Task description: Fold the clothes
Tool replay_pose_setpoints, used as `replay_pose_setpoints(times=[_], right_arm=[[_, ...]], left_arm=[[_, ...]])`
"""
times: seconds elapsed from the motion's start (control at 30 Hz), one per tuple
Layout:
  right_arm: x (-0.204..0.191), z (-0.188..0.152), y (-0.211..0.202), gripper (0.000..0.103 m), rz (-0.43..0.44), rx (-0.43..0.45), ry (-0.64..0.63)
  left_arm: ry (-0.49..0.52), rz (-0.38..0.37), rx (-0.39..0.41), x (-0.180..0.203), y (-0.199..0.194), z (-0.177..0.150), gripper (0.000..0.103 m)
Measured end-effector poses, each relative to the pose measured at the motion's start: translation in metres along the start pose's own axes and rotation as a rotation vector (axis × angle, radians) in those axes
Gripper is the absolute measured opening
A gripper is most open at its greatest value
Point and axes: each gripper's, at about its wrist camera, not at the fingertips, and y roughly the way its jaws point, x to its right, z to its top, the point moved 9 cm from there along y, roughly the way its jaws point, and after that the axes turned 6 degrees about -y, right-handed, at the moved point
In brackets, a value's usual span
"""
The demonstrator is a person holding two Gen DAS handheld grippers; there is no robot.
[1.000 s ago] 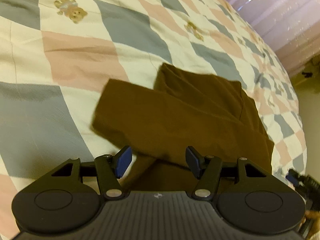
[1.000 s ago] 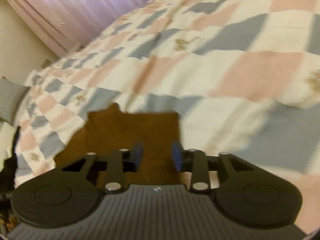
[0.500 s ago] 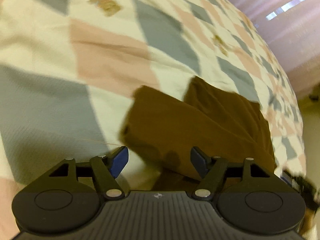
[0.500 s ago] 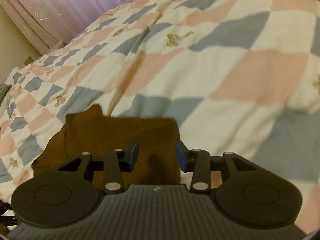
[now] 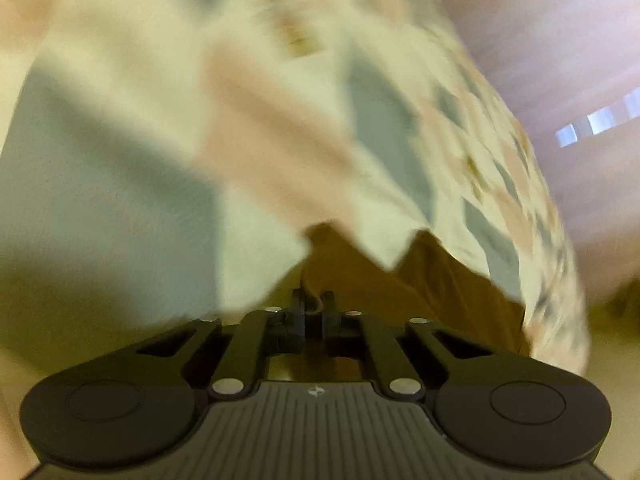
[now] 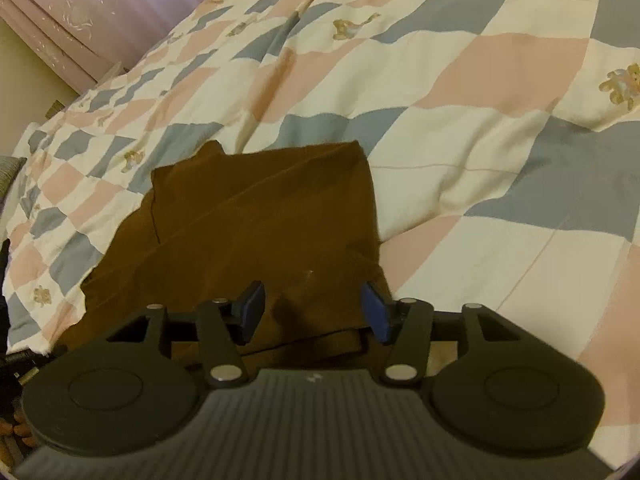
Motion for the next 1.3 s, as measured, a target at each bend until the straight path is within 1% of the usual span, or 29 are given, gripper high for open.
replay_pose_setpoints(times=[0.07,0.13,0.17,0.2,0.23,0.27,0.3,0.33,0.4,0.43,0.5,0.53,0.57,0.6,0.67,0.7,0.77,0.8,0.9,0.93,0.97,1.0,1.07,1.1,1.13,1.17,1.2,1.23,1.3], right_arm=[[0.002,0.002,-0.006,0.056,0.006,0.01,0.005],[0.005,0.003,-0.012,0.056,0.014,0.017,0.013],[0.007,0.002,-0.014,0.057,0.018,0.019,0.019],[0.009,0.001,-0.015,0.057,0.021,0.019,0.027],[0.011,0.0,-0.016,0.057,0.024,0.016,0.033],[0.012,-0.001,-0.017,0.057,0.031,0.013,0.04],[0.013,-0.002,-0.019,0.057,0.039,0.01,0.045],[0.014,-0.003,-0.021,0.057,0.048,0.005,0.046],[0.012,-0.006,-0.027,0.057,0.065,0.003,0.03],[0.01,-0.007,-0.029,0.057,0.076,0.004,0.017],[-0.006,-0.011,-0.029,0.057,0.118,0.003,-0.035],[-0.013,-0.013,-0.029,0.054,0.138,0.002,-0.06],[-0.023,-0.015,-0.028,0.048,0.161,0.0,-0.093],[-0.04,-0.018,-0.024,0.046,0.195,-0.004,-0.152],[-0.078,-0.026,-0.015,0.038,0.268,-0.007,-0.256],[-0.098,-0.031,-0.009,0.038,0.304,-0.006,-0.308],[-0.139,-0.038,0.003,0.038,0.378,0.011,-0.415],[-0.158,-0.042,0.011,0.038,0.417,0.02,-0.452],[-0.193,-0.058,0.044,0.035,0.451,-0.006,-0.534],[-0.193,-0.068,0.063,0.035,0.405,-0.061,-0.556],[-0.193,-0.075,0.08,0.032,0.363,-0.109,-0.572],[-0.191,-0.077,0.086,0.03,0.341,-0.125,-0.568],[-0.188,-0.066,0.074,0.029,0.367,-0.107,-0.515],[-0.184,-0.059,0.065,0.031,0.368,-0.098,-0.493],[-0.178,-0.051,0.057,0.037,0.369,-0.093,-0.476],[-0.17,-0.04,0.047,0.04,0.373,-0.084,-0.455],[-0.161,-0.028,0.039,0.042,0.377,-0.076,-0.437],[-0.149,-0.016,0.034,0.043,0.376,-0.072,-0.429],[-0.122,0.017,0.034,0.043,0.354,-0.079,-0.429]], left_arm=[[0.261,-0.012,0.072,0.049,-0.015,-0.001,0.004],[0.49,-0.071,0.101,0.101,-0.024,-0.019,0.005],[0.593,-0.104,0.101,0.126,-0.027,-0.03,0.007],[0.665,-0.136,0.07,0.143,-0.024,-0.047,0.009],[0.724,-0.159,0.029,0.155,-0.016,-0.066,0.012],[0.783,-0.181,-0.012,0.166,-0.009,-0.086,0.023],[0.84,-0.193,-0.059,0.174,-0.001,-0.105,0.031],[0.884,-0.176,-0.103,0.173,0.008,-0.121,0.036],[0.938,-0.109,-0.154,0.163,0.019,-0.144,0.035],[0.951,-0.085,-0.174,0.158,0.022,-0.152,0.036],[0.916,-0.088,-0.196,0.15,0.01,-0.151,0.041],[0.899,-0.095,-0.201,0.147,0.003,-0.148,0.041],[0.886,-0.106,-0.199,0.145,-0.005,-0.143,0.041],[0.874,-0.117,-0.195,0.144,-0.012,-0.137,0.041],[0.854,-0.137,-0.182,0.14,-0.02,-0.123,0.04],[0.842,-0.136,-0.179,0.138,-0.018,-0.118,0.038],[0.82,-0.131,-0.175,0.133,-0.011,-0.108,0.014],[0.816,-0.121,-0.176,0.13,-0.004,-0.105,0.011],[0.802,-0.092,-0.182,0.118,0.015,-0.098,0.011],[0.794,-0.08,-0.189,0.112,0.02,-0.097,0.011],[0.786,-0.069,-0.197,0.106,0.026,-0.095,0.012],[0.775,-0.064,-0.206,0.102,0.029,-0.093,0.012],[0.763,-0.065,-0.206,0.099,0.026,-0.085,0.013],[0.758,-0.072,-0.195,0.1,0.021,-0.077,0.015],[0.752,-0.081,-0.182,0.1,0.016,-0.069,0.026],[0.739,-0.088,-0.173,0.1,0.012,-0.06,0.04],[0.723,-0.096,-0.169,0.1,0.011,-0.049,0.044],[0.711,-0.106,-0.171,0.101,0.013,-0.037,0.045],[0.713,-0.12,-0.185,0.107,0.024,-0.015,0.045]])
